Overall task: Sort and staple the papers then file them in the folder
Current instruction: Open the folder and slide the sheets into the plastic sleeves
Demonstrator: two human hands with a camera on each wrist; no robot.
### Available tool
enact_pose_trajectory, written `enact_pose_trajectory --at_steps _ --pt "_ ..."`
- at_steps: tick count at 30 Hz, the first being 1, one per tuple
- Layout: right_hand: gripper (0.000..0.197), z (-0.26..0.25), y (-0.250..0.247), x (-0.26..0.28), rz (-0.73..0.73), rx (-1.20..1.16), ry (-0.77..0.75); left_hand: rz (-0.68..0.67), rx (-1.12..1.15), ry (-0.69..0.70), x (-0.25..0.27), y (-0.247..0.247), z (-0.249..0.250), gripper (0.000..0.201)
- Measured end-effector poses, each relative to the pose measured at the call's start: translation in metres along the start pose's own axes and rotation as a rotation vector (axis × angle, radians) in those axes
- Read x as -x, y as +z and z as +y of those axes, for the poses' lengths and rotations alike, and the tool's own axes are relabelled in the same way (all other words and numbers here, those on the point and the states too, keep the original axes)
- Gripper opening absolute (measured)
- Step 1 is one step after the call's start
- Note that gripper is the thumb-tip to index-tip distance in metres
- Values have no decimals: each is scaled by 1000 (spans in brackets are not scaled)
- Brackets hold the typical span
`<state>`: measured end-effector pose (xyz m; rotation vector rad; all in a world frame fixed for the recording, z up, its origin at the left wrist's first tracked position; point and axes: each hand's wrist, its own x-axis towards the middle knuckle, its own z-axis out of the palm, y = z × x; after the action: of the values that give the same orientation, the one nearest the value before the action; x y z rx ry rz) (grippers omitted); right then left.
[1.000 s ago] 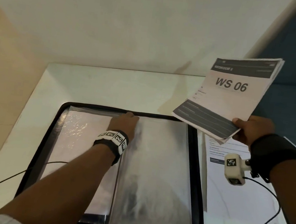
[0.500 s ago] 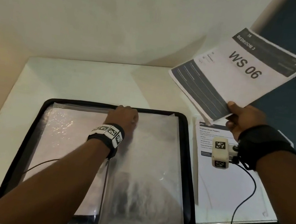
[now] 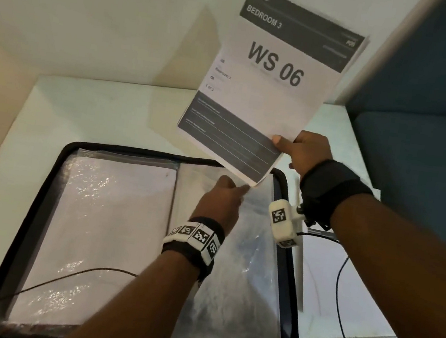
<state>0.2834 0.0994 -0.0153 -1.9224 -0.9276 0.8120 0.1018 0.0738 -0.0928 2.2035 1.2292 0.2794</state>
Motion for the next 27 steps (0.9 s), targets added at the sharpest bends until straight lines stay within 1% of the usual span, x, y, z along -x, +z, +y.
enact_pose_trajectory --at_steps 2,4,7,8,12,14,16,17,18,19,20,22,23,24,26,27 --pt "15 6 14 -6 -16 14 4 67 -8 -15 -1 -6 -1 32" --pt "18 12 24 -13 -4 -69 64 112 22 -33 -4 -8 -1 26" --pt "14 18 33 -23 6 -295 191 118 70 -38 -4 -5 1 15" --pt "15 20 36 -26 6 -338 215 110 75 -26 -4 -3 2 13" --pt "17 28 44 -27 -24 -366 224 91 52 31 -3 0 5 10" --pt "17 35 46 -25 -23 -299 214 87 60 46 -3 0 5 11" --pt "20 41 46 -26 -14 -168 179 82 95 67 -3 0 5 17" --pt "17 43 43 -26 -15 -98 163 80 130 68 -2 0 4 20" --pt "14 46 41 -28 -9 -34 142 84 176 49 -2 1 3 21" --pt "15 49 38 -30 -2 28 123 88 236 11 -3 1 1 22" --pt "19 53 35 -34 8 87 102 93 299 -35 -3 1 0 21" --pt "30 55 31 -35 33 123 73 110 397 -117 -6 0 -1 15" --pt "33 52 30 -33 48 118 59 113 405 -139 -8 -1 -1 15" --pt "32 52 29 -33 63 126 44 110 375 -145 -10 -1 -1 19" --pt "25 50 29 -29 67 143 12 78 245 -111 -16 -2 -3 29" --pt "23 49 30 -27 60 134 3 52 174 -83 -17 -3 -4 30"
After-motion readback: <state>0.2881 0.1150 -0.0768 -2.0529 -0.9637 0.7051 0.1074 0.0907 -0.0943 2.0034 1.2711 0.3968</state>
